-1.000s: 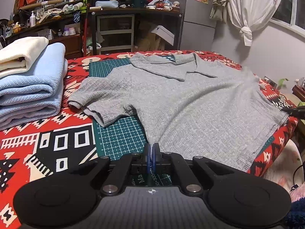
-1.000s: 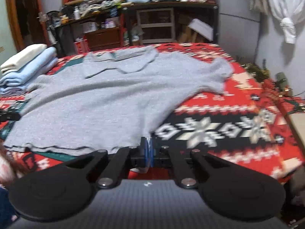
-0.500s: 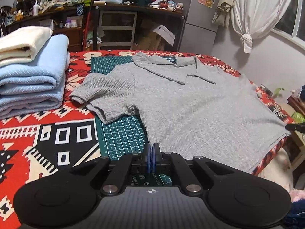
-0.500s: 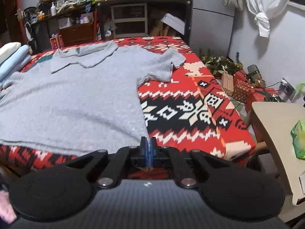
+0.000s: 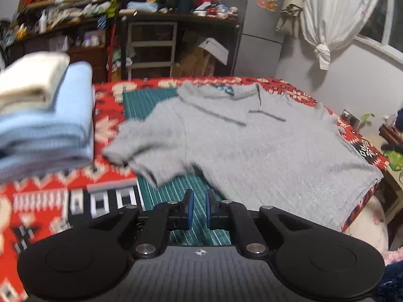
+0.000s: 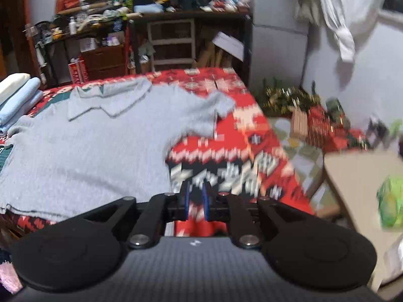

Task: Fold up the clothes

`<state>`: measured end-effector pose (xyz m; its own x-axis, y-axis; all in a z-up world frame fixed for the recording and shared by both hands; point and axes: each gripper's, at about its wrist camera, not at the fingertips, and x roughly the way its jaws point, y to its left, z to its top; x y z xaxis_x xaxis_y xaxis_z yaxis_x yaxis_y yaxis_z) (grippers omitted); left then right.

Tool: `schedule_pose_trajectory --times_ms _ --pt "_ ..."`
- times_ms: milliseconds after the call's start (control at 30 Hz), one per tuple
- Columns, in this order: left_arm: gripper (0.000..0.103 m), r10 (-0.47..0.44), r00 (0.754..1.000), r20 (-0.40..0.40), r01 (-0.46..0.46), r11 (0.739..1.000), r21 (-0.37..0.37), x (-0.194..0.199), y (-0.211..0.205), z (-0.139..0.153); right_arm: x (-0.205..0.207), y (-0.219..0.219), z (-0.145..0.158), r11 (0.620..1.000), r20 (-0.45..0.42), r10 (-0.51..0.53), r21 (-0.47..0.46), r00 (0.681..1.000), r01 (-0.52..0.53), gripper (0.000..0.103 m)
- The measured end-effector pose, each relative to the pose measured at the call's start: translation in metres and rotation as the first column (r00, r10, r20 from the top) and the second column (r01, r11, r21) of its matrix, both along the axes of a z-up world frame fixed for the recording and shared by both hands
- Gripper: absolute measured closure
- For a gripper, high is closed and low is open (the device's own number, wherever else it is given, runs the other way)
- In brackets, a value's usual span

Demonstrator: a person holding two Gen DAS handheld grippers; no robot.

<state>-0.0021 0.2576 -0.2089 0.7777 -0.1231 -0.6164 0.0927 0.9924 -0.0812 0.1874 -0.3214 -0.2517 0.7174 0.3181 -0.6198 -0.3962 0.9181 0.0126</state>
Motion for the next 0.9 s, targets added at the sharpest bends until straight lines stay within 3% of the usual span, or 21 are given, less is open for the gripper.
schedule_pose_trajectory --times_ms 100,167,233,333,433,600,733,800,900 --pt "0.083 -0.074 0.996 0.057 0.07 0.995 0.071 0.022 -0.003 0.022 0.032 0.02 0.022 0.993 0.052 0.118 -0.016 0.992 -0.117 0.089" --pt "0.083 -0.127 0.988 0.09 0.113 0.983 0.144 0.041 -0.01 0.036 0.054 0.033 0.037 0.981 0.085 0.196 -0.03 0.977 -0.194 0.08" --pt "0.08 -0.21 0.97 0.123 0.181 0.96 0.215 0.063 -0.018 0.047 0.076 0.046 0.052 0.962 0.116 0.272 -0.047 0.955 -0.269 0.08" --pt "0.071 -0.256 0.96 0.114 0.221 0.943 0.25 0.11 -0.024 0.049 0.108 0.065 0.074 0.923 0.161 0.384 -0.077 0.909 -0.377 0.08" --pt "0.071 -0.243 0.967 0.076 0.218 0.943 0.251 0.163 -0.024 0.036 0.162 0.098 0.071 0.904 0.147 0.428 -0.068 0.892 -0.423 0.08" --pt "0.071 -0.164 0.986 0.014 0.153 0.942 0.298 0.229 -0.012 -0.004 0.248 0.148 0.039 0.898 0.083 0.439 -0.079 0.895 -0.433 0.08" --pt "0.071 -0.104 0.994 -0.029 0.107 0.969 0.22 0.26 0.009 -0.026 0.3 0.17 0.01 0.9 0.037 0.434 -0.064 0.9 -0.431 0.073" --pt "0.071 -0.109 0.993 -0.036 0.113 0.982 0.151 0.268 0.018 -0.032 0.321 0.176 -0.006 0.903 0.007 0.428 -0.02 0.904 -0.428 0.065" --pt "0.067 -0.124 0.991 -0.039 0.127 0.989 0.079 0.277 0.024 -0.037 0.338 0.18 -0.028 0.899 -0.029 0.439 0.016 0.898 -0.438 0.065"
